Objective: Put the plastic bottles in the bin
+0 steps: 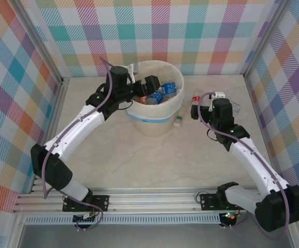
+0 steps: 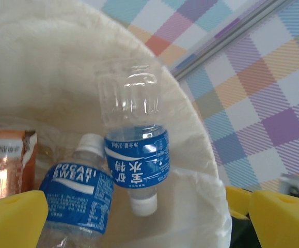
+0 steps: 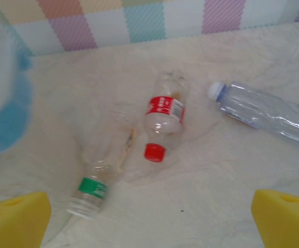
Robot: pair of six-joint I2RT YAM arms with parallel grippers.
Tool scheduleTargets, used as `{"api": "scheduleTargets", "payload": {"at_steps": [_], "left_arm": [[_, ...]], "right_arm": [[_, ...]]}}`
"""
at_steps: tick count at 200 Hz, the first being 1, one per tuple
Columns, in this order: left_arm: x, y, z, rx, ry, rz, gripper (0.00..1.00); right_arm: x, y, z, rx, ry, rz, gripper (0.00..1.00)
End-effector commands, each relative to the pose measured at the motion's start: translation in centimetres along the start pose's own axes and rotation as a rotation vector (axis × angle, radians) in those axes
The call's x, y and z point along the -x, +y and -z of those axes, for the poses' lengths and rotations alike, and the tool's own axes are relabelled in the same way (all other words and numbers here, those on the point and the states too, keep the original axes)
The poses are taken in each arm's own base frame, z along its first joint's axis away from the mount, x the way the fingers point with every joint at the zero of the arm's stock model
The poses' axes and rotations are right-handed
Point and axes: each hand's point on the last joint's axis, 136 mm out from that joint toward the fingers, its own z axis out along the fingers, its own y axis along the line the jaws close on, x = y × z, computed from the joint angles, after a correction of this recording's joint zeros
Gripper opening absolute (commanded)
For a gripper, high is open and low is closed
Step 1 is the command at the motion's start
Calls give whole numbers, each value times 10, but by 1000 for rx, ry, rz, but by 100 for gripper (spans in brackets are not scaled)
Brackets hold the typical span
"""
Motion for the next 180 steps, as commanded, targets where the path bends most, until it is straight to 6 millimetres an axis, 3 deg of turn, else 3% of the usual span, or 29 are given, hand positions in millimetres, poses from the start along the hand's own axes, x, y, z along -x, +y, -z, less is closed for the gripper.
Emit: {"api": "scheduleTargets", "payload": {"at_steps": [1,50,95,133,180], "left_arm": [[22,0,38,49,-136,-42,100],[18,37,87,204,-248,-33,100],[7,65,113,308,-270,-15,100],[8,99,144,442,-381,50,100],[4,127,170,485,-497,118,100]], "right_arm": [[10,-11,-17,21,43,73,100],[5,-62,-80,46,203,191,100],[-8,-120,-145,-3,385,255,100],[-9,-159,-181,-25,487,367,100],[-36,-175,-214,60,635,478,100]]}}
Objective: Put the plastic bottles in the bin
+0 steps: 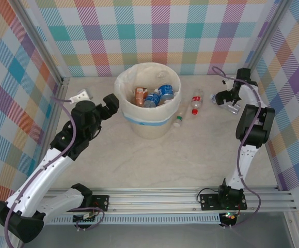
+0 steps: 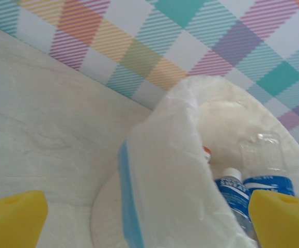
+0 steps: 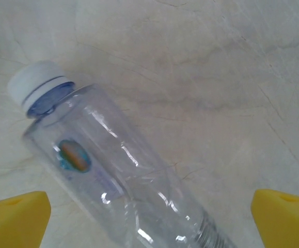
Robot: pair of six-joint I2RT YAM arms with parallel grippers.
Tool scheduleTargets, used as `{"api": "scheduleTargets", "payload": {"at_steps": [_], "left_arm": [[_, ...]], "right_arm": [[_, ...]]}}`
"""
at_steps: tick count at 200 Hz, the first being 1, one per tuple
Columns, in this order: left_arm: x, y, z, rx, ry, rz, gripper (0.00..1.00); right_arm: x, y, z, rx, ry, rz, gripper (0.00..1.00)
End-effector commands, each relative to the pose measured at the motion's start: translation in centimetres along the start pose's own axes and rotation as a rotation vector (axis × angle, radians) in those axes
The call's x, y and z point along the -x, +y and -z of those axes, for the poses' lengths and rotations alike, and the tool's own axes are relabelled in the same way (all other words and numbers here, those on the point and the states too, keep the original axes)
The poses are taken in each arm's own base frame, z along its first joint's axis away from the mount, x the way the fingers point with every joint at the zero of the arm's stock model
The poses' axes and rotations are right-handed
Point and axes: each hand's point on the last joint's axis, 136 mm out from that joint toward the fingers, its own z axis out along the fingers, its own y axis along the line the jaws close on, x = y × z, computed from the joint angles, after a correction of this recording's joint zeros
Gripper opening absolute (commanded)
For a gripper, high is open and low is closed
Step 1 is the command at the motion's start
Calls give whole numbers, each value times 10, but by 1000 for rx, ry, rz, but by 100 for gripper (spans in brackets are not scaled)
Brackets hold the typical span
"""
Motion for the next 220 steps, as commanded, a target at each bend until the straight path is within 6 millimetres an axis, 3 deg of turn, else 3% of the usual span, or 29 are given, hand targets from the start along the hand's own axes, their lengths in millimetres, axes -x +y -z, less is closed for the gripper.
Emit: {"api": "scheduleTargets", "payload": {"at_steps": [1,52,90,118,149,174,220], "left_arm": [[14,15,5,36,-88,59,100],[3,18,-12,58,-34,49,100],[-8,14,-26,54,11,55,100],[-14,15,-30,56,33,59,100],[-19,14,-33,49,56,58,100],[-24,12,-36,34,83,56,100],[-31,-1,-40,-37,127,60,100]], "right_arm": [[-20,8,-13,78,109,112,100],[-16,16,-37,149,117,121,99],[-25,25,-45,186,145,82,93],[-25,22,-41,133,128,-1,73],[-16,15,-17,55,35,-97,62],[-11,17,10,41,-28,-180,58],[4,36,77,62,-223,-306,55]]}}
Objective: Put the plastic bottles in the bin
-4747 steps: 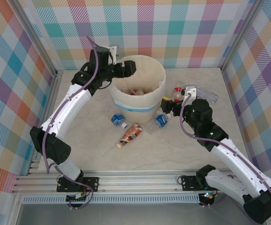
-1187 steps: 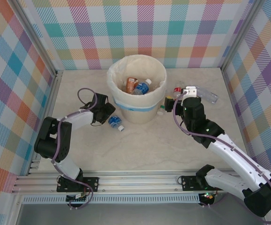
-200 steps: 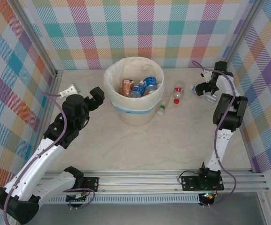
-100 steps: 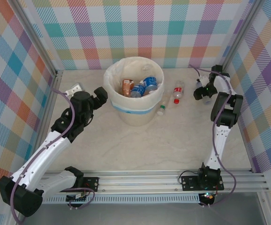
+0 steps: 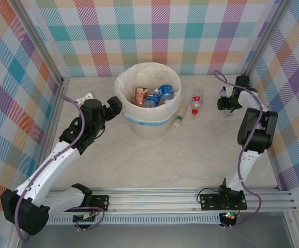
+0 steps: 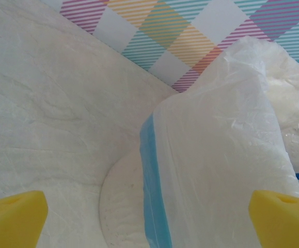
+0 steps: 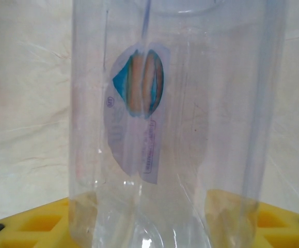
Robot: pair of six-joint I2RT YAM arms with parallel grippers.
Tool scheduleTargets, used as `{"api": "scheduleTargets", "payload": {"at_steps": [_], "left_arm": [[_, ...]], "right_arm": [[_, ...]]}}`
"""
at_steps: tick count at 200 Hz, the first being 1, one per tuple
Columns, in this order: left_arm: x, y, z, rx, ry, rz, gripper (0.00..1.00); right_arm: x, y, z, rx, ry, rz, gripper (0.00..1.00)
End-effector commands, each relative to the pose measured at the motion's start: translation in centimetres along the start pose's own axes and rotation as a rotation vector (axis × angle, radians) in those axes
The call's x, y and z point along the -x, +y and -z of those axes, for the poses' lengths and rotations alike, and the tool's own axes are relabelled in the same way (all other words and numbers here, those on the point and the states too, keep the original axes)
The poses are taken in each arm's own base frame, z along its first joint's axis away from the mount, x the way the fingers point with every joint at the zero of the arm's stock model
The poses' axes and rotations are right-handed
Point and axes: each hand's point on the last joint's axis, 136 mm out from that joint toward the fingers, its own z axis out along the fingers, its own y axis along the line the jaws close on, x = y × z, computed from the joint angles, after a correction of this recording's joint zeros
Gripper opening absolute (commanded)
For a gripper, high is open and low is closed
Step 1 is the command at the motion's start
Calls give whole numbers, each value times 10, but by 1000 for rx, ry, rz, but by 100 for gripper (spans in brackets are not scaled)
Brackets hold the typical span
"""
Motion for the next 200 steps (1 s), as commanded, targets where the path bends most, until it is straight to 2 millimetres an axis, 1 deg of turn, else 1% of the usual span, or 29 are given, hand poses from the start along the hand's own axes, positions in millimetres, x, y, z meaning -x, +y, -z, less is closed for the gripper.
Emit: {"api": "scheduleTargets", "payload": {"at_steps": [1,51,86,114,141,157,185,200], "left_arm": [[6,-16,1,-77,3,13,100],[-11,-27,-3,-144,88,-24,100],[-20,-40,-6,-223,123,-36,100],[-26,-47,-11,-258,151,-42,100],[-28,-46,-14,-258,155,-42,100],[-28,-45,-14,-258,150,-41,100],[-30,-46,-13,-277,149,-36,100],[-34,-52,-13,-314,166,-36,100]], "right_arm": [[36,15,50,38,-211,-93,55],[50,64,132,219,-456,-196,53],[59,103,183,395,-549,-213,52],[70,135,222,481,-608,-156,51],[83,171,268,582,-682,-76,52],[89,189,295,615,-726,-20,52],[94,223,334,705,-778,67,52],[94,244,350,765,-798,119,53]]}}
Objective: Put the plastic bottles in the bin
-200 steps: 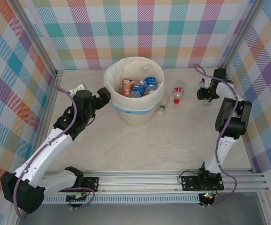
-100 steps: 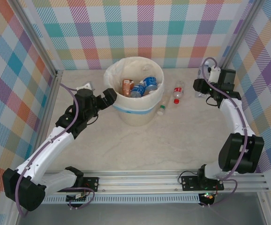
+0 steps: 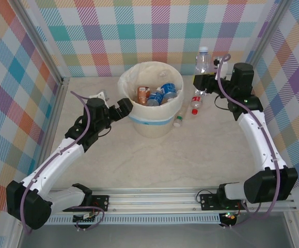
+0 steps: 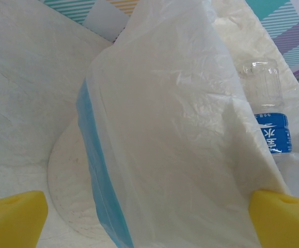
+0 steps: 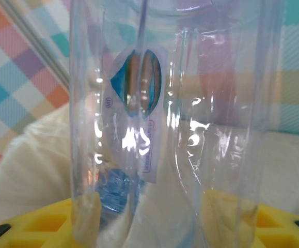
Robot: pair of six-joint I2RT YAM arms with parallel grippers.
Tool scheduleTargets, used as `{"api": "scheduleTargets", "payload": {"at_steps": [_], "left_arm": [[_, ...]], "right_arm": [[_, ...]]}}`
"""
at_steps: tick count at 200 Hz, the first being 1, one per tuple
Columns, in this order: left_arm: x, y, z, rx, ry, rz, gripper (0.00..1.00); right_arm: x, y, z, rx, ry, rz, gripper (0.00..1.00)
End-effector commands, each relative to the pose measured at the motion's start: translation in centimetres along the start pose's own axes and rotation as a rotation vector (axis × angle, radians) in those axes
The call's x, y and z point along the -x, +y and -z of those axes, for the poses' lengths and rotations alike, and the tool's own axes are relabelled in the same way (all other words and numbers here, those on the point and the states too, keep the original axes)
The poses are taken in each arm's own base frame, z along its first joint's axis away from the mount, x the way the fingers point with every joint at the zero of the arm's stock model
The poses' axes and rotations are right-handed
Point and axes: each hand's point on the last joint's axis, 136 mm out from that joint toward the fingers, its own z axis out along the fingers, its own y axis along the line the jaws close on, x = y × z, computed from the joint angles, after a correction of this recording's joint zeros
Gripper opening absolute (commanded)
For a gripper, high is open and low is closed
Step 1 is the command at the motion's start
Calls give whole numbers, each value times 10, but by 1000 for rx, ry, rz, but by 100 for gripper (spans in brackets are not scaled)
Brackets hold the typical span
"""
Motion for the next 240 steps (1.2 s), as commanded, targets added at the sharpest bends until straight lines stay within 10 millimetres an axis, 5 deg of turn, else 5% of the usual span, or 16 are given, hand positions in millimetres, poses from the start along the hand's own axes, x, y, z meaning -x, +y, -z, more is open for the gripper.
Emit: {"api": "scheduleTargets", "payload": {"at_steps": [1,68,111,156,192,240], "left_arm": [[2,-13,1,-82,-2,-21,100],[-10,-35,-10,-207,76,12,100],[-1,-14,-2,-102,1,42,100],[2,0,9,-43,-37,43,100],[3,3,12,-26,-44,37,100],[1,7,9,-11,-39,31,100]], "right_arm": [[28,50,8,143,-64,72,53],[26,116,-31,328,-13,147,54],[6,96,-85,137,87,110,57],[-23,98,-119,55,209,115,63],[-26,87,-119,-44,229,144,85],[-4,87,-90,-85,117,207,93]]}}
